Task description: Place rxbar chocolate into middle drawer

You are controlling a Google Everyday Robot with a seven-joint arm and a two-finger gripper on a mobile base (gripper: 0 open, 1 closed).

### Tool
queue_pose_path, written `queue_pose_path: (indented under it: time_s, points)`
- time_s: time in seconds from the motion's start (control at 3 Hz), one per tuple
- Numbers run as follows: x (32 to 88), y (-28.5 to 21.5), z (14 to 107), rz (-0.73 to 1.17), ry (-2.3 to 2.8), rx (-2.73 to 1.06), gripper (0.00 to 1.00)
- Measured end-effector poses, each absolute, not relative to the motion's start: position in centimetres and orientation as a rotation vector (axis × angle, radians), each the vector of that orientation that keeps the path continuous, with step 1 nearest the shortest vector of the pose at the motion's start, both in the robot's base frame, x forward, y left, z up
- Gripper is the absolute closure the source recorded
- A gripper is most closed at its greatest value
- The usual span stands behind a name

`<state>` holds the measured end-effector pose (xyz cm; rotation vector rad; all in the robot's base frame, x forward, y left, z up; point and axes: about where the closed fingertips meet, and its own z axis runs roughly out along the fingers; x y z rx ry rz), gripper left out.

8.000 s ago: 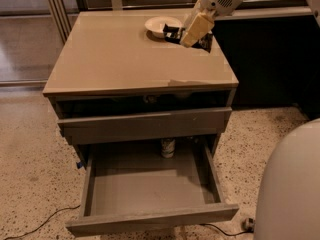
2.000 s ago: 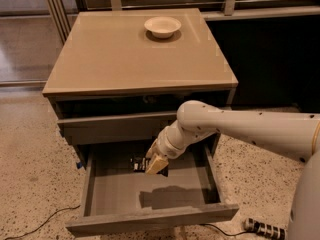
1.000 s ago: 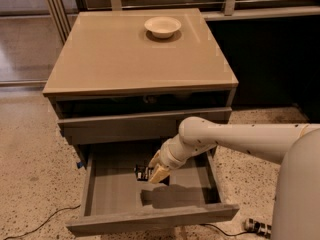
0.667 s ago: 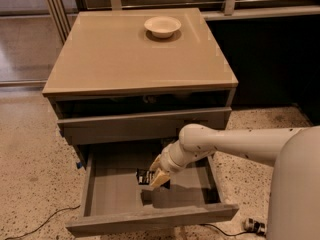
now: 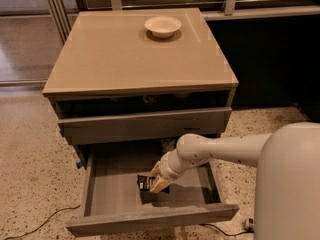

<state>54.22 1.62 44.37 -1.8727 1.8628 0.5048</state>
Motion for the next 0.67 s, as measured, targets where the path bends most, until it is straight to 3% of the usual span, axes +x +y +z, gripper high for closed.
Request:
queue_pose_path:
  time_s: [0.67]
  points:
    - [53.81,2.44,41.89,0.518,1.851,-1.925,1.0]
